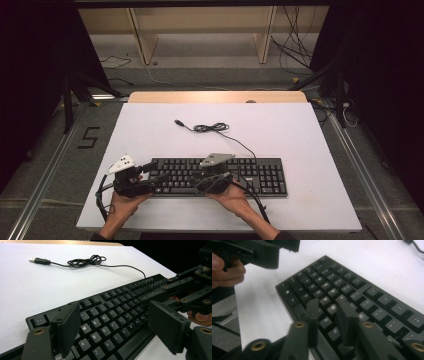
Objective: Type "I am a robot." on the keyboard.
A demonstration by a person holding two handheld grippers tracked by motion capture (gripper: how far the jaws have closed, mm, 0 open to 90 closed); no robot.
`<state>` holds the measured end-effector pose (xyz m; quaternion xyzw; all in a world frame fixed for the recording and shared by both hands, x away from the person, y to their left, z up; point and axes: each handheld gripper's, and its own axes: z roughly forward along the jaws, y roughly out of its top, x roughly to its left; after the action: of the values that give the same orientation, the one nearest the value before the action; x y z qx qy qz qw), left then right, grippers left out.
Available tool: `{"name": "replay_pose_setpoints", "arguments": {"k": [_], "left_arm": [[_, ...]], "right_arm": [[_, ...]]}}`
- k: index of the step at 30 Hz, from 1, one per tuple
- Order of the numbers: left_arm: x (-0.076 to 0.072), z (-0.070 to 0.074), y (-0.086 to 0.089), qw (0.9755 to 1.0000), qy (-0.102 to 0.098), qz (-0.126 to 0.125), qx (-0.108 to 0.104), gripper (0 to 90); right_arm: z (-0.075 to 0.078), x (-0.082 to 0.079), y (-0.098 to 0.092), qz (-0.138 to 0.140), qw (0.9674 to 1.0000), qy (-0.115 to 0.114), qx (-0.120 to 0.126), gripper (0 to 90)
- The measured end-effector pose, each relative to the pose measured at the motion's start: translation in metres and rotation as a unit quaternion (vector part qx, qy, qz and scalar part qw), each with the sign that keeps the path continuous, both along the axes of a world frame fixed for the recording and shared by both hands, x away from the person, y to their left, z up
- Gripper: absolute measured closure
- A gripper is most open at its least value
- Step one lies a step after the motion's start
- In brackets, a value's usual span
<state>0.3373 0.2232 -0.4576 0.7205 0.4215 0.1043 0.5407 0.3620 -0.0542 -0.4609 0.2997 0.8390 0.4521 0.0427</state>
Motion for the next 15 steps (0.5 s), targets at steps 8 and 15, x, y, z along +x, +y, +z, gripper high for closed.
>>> {"name": "replay_pose_setpoints", "arguments": {"k": [8, 15], "left_arm": [[0.0, 0.0, 0.0, 1.0, 0.0, 0.0, 0.0, 25.7], [0.0, 0.0, 0.0, 1.0, 0.001, 0.0, 0.001, 25.7]], "right_arm": [[-0.008, 0.004, 0.008, 0.004, 0.9998, 0.01, -0.019, 89.2], [-0.012, 0.006, 0.014, 0.004, 0.9994, 0.012, -0.033, 90.0]]}}
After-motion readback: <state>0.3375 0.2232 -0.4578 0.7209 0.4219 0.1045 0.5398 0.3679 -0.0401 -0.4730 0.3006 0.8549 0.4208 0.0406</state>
